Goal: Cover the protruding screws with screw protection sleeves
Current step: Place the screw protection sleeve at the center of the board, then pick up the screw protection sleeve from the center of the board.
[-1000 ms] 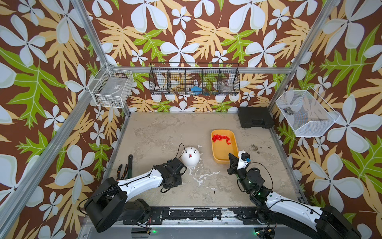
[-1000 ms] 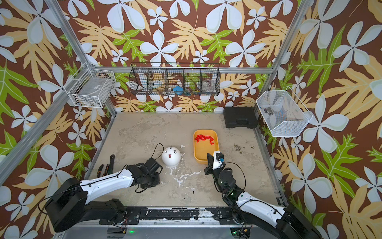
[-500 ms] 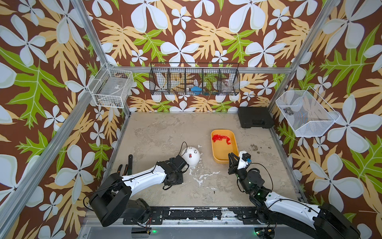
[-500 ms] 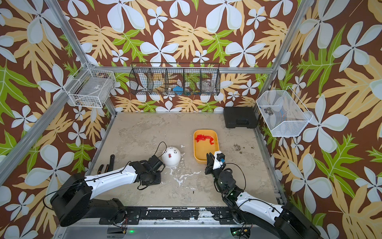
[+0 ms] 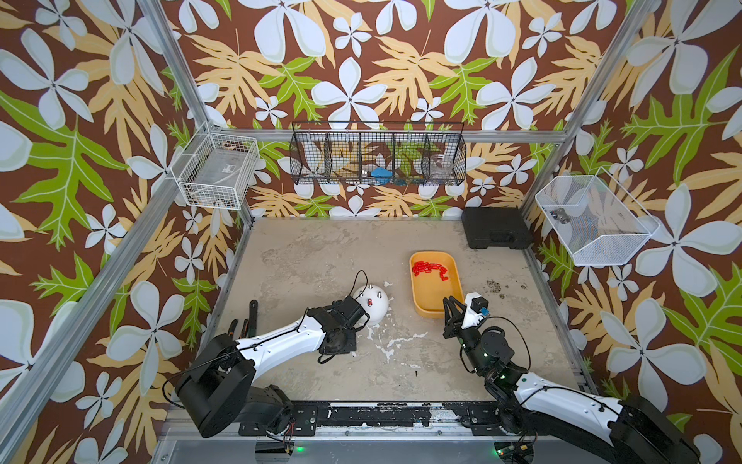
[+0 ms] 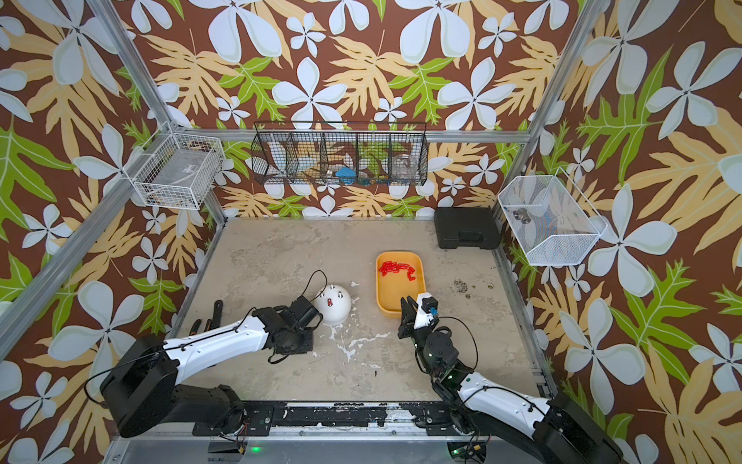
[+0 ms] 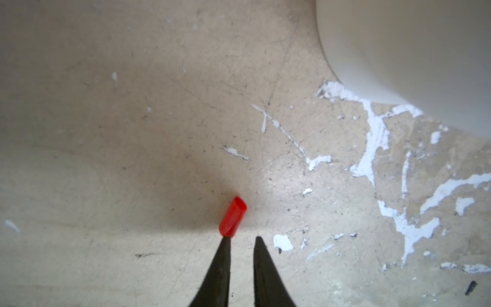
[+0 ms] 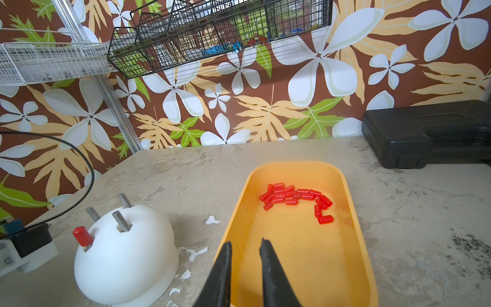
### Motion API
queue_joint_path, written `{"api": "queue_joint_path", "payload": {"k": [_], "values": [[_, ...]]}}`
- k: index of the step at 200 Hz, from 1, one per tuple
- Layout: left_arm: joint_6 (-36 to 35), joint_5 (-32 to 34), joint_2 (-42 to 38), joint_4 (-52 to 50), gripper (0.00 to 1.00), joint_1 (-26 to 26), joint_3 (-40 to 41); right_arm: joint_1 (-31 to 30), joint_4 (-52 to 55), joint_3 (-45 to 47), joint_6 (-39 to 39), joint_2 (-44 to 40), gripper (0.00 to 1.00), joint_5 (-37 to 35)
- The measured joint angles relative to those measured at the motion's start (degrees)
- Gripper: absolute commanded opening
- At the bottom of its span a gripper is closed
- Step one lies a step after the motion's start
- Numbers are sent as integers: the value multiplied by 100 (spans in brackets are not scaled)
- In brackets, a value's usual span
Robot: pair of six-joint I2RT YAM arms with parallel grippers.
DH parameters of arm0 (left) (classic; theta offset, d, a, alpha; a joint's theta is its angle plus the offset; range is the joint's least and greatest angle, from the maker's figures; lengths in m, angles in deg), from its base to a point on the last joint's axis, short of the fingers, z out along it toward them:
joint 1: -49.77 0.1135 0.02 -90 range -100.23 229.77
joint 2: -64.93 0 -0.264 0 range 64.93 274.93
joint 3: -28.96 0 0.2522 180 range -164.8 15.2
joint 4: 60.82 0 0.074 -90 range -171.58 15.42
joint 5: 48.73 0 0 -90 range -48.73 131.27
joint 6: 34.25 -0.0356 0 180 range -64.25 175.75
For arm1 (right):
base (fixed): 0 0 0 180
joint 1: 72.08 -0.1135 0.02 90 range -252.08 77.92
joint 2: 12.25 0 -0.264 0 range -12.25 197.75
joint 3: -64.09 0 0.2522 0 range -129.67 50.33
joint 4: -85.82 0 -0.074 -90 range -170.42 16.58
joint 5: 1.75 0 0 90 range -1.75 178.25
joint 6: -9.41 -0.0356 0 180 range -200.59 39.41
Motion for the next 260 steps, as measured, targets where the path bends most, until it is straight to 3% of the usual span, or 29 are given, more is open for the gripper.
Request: {"api": "queue_joint_path", "payload": {"k": [101,225,260], "values": [[42,155,-413,313,36,-4,393,0,4,-48,-37,164,24,2],[11,400,-2350,2236,34,-48,2275,0,-20,-109,-85,396,25,129],[133,520,-2402,2463,33,-70,2494,0,-28,-116,-85,442,25,157]]}}
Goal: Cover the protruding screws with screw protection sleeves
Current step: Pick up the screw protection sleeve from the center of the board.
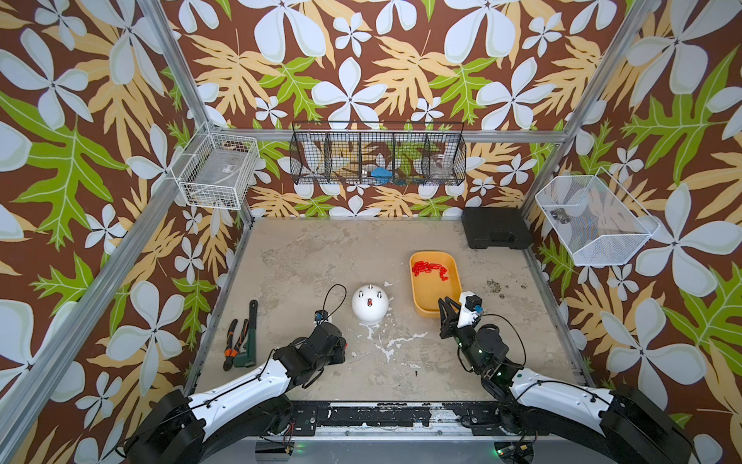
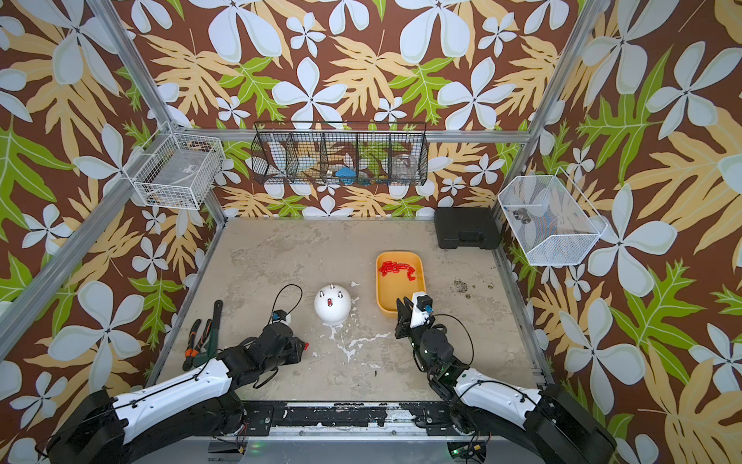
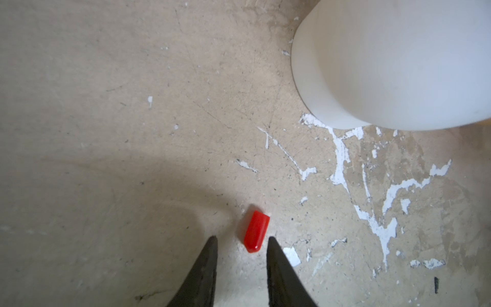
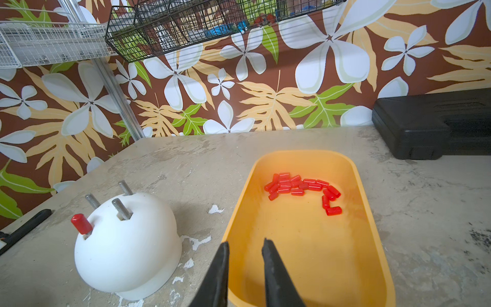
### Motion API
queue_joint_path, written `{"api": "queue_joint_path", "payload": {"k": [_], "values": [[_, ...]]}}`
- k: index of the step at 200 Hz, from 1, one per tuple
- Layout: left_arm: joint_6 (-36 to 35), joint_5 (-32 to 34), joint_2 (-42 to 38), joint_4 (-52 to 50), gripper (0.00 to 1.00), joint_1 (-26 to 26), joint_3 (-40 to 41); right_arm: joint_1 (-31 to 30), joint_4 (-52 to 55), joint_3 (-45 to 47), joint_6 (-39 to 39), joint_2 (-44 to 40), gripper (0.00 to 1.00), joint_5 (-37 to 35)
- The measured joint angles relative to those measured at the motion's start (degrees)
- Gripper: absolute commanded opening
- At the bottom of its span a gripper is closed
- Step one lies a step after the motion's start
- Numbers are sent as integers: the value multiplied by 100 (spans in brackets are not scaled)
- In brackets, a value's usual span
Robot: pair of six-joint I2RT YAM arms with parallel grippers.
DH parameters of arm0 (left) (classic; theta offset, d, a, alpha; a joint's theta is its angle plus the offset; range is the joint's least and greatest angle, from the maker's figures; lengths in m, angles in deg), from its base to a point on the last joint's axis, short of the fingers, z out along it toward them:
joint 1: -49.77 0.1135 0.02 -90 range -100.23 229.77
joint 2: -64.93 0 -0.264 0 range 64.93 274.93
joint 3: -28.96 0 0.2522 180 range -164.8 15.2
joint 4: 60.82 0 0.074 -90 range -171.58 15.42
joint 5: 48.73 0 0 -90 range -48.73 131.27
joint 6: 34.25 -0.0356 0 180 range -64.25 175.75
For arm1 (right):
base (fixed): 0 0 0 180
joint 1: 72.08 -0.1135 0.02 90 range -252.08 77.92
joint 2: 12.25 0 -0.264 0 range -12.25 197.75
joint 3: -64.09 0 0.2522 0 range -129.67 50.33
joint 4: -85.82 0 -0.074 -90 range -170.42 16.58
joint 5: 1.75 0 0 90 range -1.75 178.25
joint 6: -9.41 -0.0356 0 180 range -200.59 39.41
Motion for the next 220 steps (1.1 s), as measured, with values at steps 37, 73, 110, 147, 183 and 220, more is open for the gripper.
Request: {"api": "queue_joint_path", "payload": {"k": [37,73,110,147,183,220], "values": [[0,44,197,295,31,-92,120,-2,-39,2,0,15,25,46],[-15,101,361,662,28,-140,186,-2,-70,2,0,11,26,101],[-24,116,553,957,21,-179,201,-2,-74,2,0,-17,26,103],[-83,98,605,1110,20,-251,243,-2,-74,2,0,-52,26,103],[-85,96,634,1191,25,-396,247,-2,-74,2,0,-81,27,101],[24,122,621,1364,24,-485,343,-2,-74,2,0,-83,26,101]]}}
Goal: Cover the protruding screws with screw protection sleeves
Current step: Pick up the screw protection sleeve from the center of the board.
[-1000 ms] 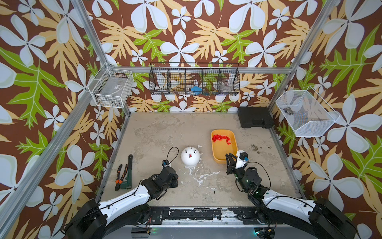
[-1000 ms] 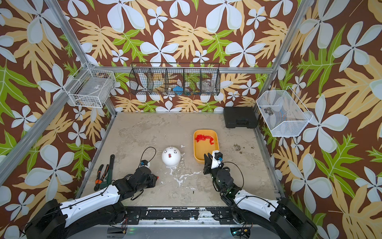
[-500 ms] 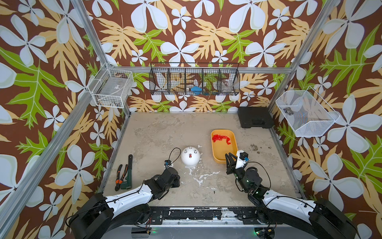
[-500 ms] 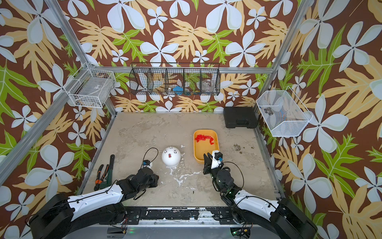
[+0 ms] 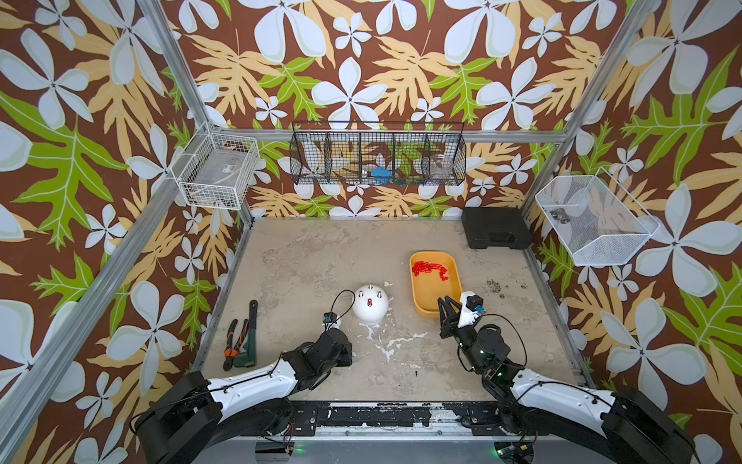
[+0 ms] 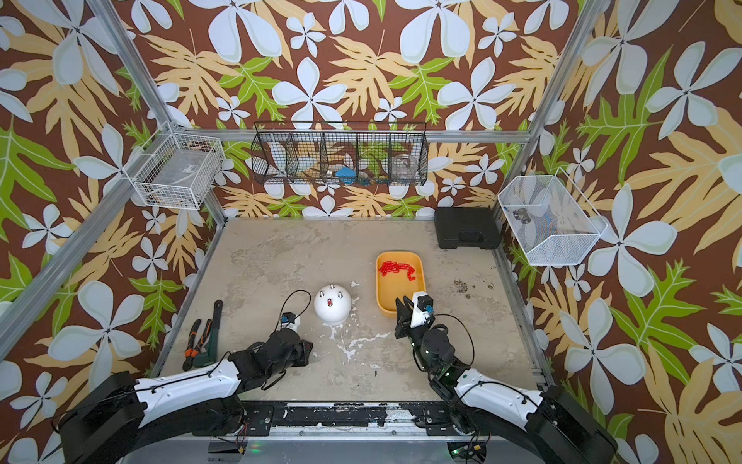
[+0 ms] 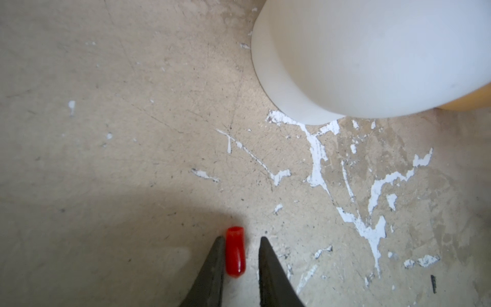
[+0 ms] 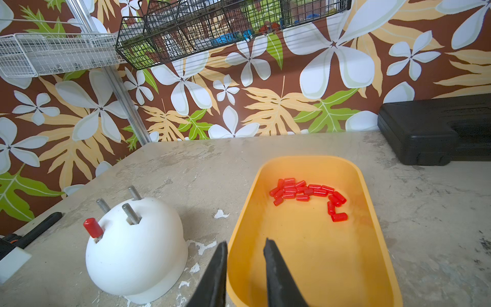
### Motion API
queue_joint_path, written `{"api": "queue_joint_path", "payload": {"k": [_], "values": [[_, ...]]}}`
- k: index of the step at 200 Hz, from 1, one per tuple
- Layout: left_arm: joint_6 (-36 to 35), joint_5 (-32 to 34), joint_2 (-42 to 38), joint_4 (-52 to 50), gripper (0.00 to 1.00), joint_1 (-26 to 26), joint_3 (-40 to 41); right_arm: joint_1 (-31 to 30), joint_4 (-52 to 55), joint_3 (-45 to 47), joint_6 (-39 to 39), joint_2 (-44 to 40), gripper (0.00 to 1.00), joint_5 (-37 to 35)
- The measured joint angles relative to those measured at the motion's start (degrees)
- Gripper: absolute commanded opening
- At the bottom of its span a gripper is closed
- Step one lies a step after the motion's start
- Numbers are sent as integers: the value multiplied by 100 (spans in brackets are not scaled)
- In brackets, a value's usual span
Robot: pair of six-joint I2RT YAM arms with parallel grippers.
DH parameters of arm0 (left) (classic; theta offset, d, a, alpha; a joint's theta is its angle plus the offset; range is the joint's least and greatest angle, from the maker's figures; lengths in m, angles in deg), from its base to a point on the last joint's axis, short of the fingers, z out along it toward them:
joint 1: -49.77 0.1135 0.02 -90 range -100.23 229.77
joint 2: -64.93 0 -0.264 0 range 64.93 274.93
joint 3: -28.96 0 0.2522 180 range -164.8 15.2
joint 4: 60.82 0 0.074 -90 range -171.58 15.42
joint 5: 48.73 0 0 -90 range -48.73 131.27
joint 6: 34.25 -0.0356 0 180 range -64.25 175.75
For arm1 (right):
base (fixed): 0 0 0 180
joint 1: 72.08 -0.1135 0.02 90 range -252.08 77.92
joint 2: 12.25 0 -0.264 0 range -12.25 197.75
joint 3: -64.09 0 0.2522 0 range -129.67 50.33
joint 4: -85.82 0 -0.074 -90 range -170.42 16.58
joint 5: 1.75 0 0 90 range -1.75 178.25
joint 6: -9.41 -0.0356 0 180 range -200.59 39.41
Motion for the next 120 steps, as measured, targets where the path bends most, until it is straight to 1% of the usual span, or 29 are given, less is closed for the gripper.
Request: {"api": "queue_joint_path", "payload": {"k": [61,75,88,97,114,120], "values": [[142,92,11,-11,21,-94,2,2,0,0,0,0,27,0],[166,105,11,-24,16,-131,2,2,0,0,0,0,27,0],[188,111,22,-35,16,-157,2,2,0,0,0,0,27,0],[205,111,22,-44,12,-164,2,2,0,0,-2,0,27,0],[269,118,9,-59,10,-170,2,2,0,0,-2,0,27,0],[269,122,2,-68,8,-173,0,2,0,0,-2,0,27,0]]}}
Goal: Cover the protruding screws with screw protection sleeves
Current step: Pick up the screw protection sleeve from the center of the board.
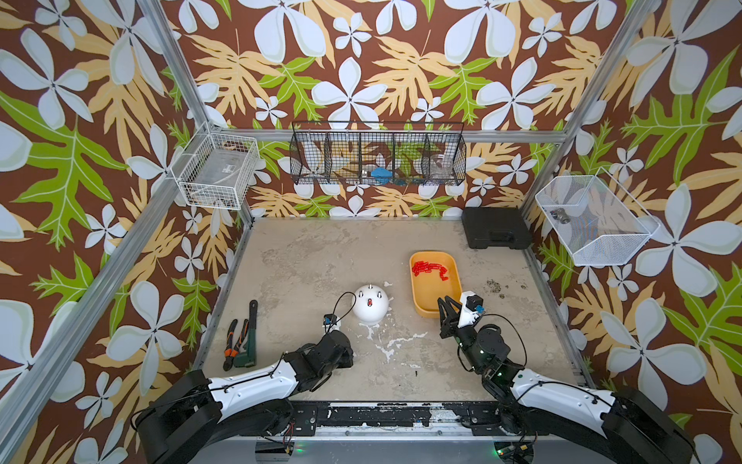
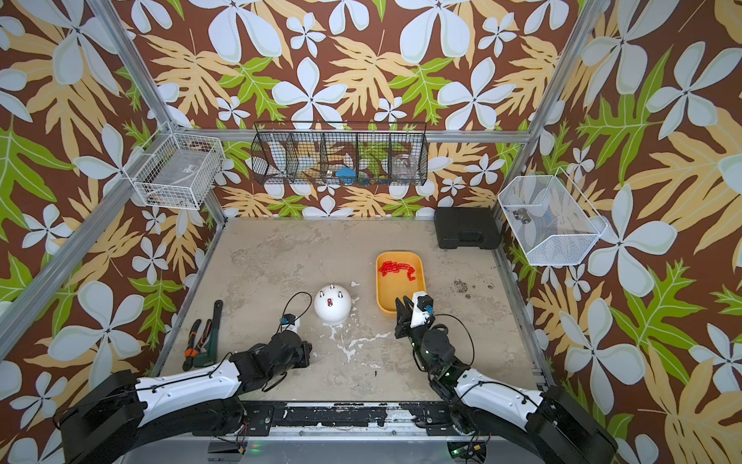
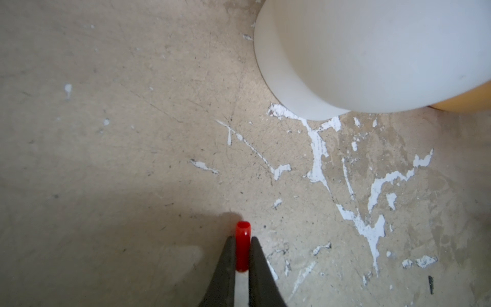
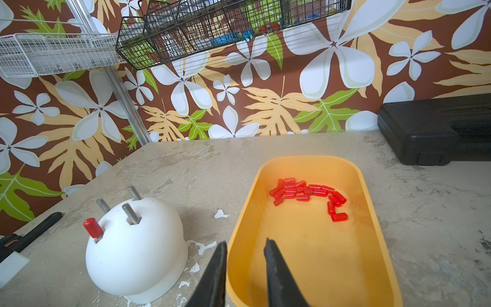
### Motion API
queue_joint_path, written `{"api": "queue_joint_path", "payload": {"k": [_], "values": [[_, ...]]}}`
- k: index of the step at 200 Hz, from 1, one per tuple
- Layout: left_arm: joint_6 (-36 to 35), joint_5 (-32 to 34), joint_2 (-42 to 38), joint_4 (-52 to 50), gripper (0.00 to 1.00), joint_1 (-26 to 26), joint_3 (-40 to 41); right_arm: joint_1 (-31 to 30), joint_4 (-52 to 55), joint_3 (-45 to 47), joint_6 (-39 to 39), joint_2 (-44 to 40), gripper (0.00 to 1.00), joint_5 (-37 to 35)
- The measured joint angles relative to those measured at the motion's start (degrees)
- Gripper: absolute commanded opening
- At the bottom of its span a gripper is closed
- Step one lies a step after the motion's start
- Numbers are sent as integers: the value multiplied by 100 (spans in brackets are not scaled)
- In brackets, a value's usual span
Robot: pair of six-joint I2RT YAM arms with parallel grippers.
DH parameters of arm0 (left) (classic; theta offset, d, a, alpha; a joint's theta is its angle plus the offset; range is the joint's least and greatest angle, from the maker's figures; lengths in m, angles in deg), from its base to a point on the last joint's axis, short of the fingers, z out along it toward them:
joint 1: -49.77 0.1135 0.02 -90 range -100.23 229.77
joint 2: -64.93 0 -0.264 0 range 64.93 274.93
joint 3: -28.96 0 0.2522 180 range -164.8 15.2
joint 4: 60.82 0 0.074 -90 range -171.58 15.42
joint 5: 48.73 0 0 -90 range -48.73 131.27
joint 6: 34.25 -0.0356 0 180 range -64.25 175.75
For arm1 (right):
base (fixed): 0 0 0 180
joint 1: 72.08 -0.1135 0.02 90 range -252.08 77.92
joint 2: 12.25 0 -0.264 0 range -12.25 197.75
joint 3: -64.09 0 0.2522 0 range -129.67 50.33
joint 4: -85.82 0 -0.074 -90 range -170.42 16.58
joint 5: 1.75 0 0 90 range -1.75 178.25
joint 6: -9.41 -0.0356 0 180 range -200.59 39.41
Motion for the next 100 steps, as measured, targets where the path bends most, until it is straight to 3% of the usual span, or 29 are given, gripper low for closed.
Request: {"api": "queue_joint_path", "payload": {"k": [11,47,100], "values": [[-7,0,-13,-26,3,-2,-13,-2,0,0,0,0,27,0],[-374,-166,-129,-229,0,-2,-153,0,0,0,-2,-9,27,0],[-1853,-1051,-245,-44,1,-22,-787,0,-4,42,-26,-59,27,-4]]}}
